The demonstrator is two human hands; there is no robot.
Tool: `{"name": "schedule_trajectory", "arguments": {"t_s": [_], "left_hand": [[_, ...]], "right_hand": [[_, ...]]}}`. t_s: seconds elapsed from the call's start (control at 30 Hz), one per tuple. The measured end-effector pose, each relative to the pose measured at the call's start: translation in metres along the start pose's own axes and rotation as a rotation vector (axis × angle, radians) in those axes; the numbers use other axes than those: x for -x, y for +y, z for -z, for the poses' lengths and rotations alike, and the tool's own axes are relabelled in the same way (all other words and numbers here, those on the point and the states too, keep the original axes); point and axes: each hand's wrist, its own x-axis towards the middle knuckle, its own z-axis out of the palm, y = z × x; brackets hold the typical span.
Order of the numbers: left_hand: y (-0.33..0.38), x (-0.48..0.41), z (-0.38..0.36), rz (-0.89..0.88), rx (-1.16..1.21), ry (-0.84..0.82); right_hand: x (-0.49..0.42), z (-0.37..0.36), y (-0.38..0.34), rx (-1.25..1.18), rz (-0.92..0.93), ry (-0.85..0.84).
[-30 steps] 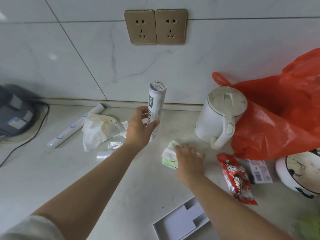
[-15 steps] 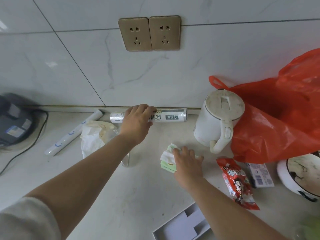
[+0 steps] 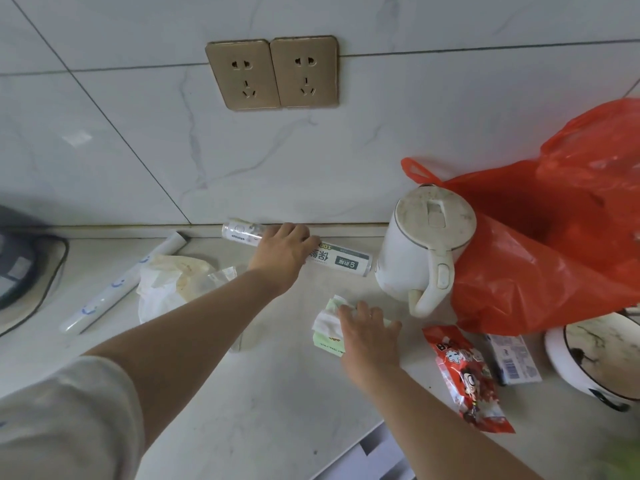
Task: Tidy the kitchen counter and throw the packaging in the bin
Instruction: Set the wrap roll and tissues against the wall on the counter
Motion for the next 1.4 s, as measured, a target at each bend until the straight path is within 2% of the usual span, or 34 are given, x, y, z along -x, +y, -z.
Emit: {"name": "schedule_trajectory", "arguments": {"t_s": [0.2, 0.43, 0.67, 0.77, 1.4], "left_hand": [[0.0, -0.02, 0.011, -0.098, -0.27, -0.117], [0.0, -0.021, 0.002, 0.023, -0.249, -0.192], [-0.001, -0.04, 0.009, -0.173, -0.428, -0.214], [0.003, -0.052, 0.018, -0.203, -0.47, -0.189], [0.02, -0.063, -0.072, 0.102, 0.011, -0.092]], "right_hand": [[-0.001, -0.003, 0.002, -0.024, 0.004, 0.006], [-0.002, 0.0, 0.006, -0.06, -0.009, 0.005], [-0.002, -0.005, 0.005, -0.075, -0.015, 0.029], [-0.003, -0.002, 0.004, -0.101, -0.029, 0.017], [-0.001, -0.005, 0.0, -0.129, -0.042, 0.053]]}}
